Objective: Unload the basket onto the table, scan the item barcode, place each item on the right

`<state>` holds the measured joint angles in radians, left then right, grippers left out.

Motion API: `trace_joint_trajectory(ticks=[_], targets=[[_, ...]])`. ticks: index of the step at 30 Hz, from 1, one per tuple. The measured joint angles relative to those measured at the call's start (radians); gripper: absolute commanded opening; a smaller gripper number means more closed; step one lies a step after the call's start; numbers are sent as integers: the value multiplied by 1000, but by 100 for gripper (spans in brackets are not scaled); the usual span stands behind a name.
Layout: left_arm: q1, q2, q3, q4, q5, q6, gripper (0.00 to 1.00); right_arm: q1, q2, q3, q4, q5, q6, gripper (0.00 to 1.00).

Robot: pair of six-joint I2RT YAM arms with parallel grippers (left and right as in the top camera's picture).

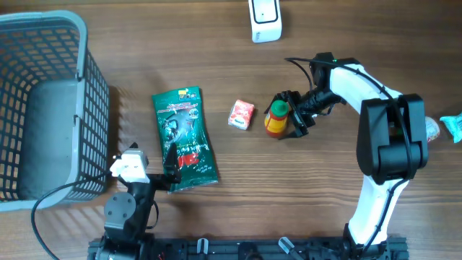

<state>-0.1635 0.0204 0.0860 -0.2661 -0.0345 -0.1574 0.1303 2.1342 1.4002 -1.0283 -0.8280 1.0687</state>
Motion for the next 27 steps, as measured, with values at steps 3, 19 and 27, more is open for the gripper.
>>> trace_joint_trajectory(ticks=[3, 19, 27], targets=[[0, 0, 0, 0, 0, 0, 100, 0, 0, 0, 13, -7, 5, 68], [0, 0, 0, 0, 0, 0, 100, -38, -1, 29, 34, -9, -488, 41], [0, 0, 0, 0, 0, 0, 100, -42, -3, 86, -167, 51, -822, 40]])
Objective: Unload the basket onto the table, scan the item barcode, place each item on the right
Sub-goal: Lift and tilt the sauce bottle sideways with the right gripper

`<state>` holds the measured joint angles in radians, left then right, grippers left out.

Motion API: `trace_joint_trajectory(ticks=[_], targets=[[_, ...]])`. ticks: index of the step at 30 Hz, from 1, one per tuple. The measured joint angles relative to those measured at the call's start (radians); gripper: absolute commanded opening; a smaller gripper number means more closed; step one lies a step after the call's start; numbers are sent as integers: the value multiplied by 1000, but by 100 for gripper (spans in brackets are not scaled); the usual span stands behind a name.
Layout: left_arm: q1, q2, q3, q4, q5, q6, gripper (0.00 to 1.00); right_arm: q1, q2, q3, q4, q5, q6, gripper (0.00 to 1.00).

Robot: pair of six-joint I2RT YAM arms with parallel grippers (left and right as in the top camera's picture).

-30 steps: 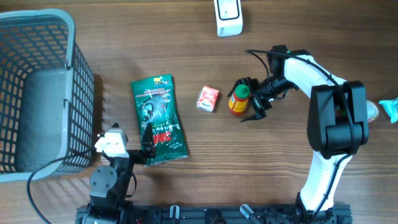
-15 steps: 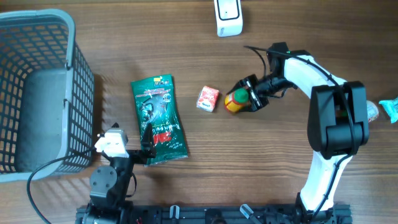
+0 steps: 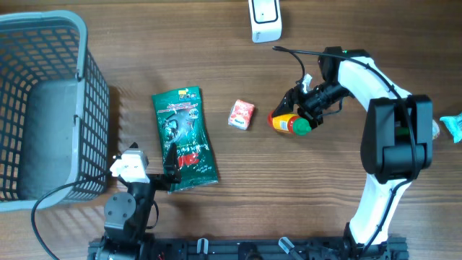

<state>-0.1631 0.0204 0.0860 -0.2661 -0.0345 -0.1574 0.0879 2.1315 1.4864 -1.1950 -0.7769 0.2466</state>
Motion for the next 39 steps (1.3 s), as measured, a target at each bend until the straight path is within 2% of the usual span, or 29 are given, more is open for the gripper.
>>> trace_joint_trajectory(ticks=[4, 7, 10, 16, 21, 25, 39], targets=[[0, 0, 0, 0, 0, 0, 100, 0, -63, 2, -118, -31, -171, 40], [0, 0, 0, 0, 0, 0, 100, 0, -171, 4, -250, -120, -409, 40], [0, 0, 0, 0, 0, 0, 100, 6, -216, 7, -338, -200, -571, 38], [0, 0, 0, 0, 0, 0, 100, 140, -239, -72, -372, -431, -795, 38], [0, 0, 0, 0, 0, 0, 100, 319, -239, -137, -330, -636, -855, 33], [0, 0, 0, 0, 0, 0, 100, 389, -239, -151, -323, -720, -863, 34], [0, 0, 0, 0, 0, 0, 100, 401, -239, -153, -299, -780, -866, 34]])
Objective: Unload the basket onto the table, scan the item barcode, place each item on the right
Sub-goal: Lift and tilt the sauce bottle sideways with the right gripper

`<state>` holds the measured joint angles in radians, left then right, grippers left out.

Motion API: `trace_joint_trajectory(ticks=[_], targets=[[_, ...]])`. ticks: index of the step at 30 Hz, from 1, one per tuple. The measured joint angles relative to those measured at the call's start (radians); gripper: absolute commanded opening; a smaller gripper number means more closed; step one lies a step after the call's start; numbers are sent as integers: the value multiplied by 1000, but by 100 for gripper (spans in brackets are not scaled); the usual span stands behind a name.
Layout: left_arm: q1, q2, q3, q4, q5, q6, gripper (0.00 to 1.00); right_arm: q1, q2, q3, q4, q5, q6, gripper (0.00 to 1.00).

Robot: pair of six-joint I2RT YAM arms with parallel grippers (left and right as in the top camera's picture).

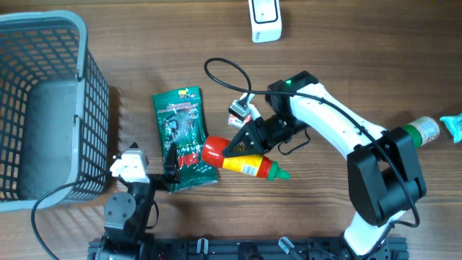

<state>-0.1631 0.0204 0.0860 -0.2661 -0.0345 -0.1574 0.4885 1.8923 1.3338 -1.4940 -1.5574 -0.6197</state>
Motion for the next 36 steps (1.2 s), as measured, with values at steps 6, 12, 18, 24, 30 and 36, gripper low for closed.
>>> trace_joint_trajectory(ticks=[6, 12, 18, 24, 30, 36], targets=[[0, 0, 0, 0, 0, 0, 100, 0, 0, -1, 109, -1, 60, 34], [0, 0, 0, 0, 0, 0, 100, 0, 0, -2, 152, -1, 119, 33], [0, 0, 0, 0, 0, 0, 100, 0, 0, -2, 172, 2, 151, 33], [0, 0, 0, 0, 0, 0, 100, 0, 0, -2, 212, 14, 193, 32], [0, 0, 0, 0, 0, 0, 100, 0, 0, -4, 343, 45, 297, 30], [0, 0, 0, 0, 0, 0, 100, 0, 0, -5, 592, 225, 653, 30]])
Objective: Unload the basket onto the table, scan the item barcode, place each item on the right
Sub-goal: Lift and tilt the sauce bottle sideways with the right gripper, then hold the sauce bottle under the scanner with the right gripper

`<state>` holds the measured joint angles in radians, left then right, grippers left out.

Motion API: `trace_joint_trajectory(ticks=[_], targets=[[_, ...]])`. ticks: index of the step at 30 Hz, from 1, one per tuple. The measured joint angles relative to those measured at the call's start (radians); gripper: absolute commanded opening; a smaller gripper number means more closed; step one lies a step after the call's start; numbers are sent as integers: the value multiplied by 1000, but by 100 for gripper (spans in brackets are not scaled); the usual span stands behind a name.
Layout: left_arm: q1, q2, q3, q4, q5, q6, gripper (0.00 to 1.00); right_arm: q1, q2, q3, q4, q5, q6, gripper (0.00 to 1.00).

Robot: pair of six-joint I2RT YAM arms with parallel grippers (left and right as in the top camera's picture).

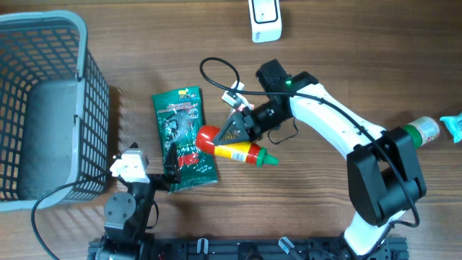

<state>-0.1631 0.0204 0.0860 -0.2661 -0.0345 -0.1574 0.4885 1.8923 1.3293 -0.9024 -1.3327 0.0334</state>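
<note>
A sauce bottle with a red base, yellow label and green cap hangs on its side, cap pointing right, just right of the green packet. My right gripper is shut on its red end, with the arm reaching in from the right. The white barcode scanner stands at the table's far edge, well beyond the bottle. My left gripper rests at the near left with its dark fingers together over the lower edge of the green snack packet, holding nothing.
A grey wire basket fills the left side. A second green-capped bottle and a teal item lie at the right edge. A looped black cable rises off the right wrist.
The right gripper with the bottle has shifted slightly up and left, toward the far side. The bottle's red end now overlaps the packet's right edge. The left arm has not moved.
The right gripper was closed around the upright bottle right of the small red box. Then the bottle was tipped on its side there. Later it was held over the table's middle, beside the green packet, and now a little farther away. The left arm stayed still throughout.
</note>
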Motion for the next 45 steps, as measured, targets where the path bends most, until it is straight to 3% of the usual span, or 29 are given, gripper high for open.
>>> trace_joint_trajectory(ticks=[5, 11, 16, 23, 29, 37, 45], targets=[[0, 0, 0, 0, 0, 0, 100, -37, 0, 0, 60, 257, 259, 30], [0, 0, 0, 0, 0, 0, 100, -188, 0, 0, 165, 388, 406, 27], [0, 0, 0, 0, 0, 0, 100, -251, 0, 19, 161, 632, 521, 34], [0, 0, 0, 0, 0, 0, 100, -247, -8, 219, 134, 1045, 606, 39], [0, 0, 0, 0, 0, 0, 100, -247, -14, 265, 290, 1296, 636, 41], [0, 0, 0, 0, 0, 0, 100, -246, 0, 281, 527, 1427, 636, 45], [0, 0, 0, 0, 0, 0, 100, -212, 322, 607, 575, 1475, 628, 43]])
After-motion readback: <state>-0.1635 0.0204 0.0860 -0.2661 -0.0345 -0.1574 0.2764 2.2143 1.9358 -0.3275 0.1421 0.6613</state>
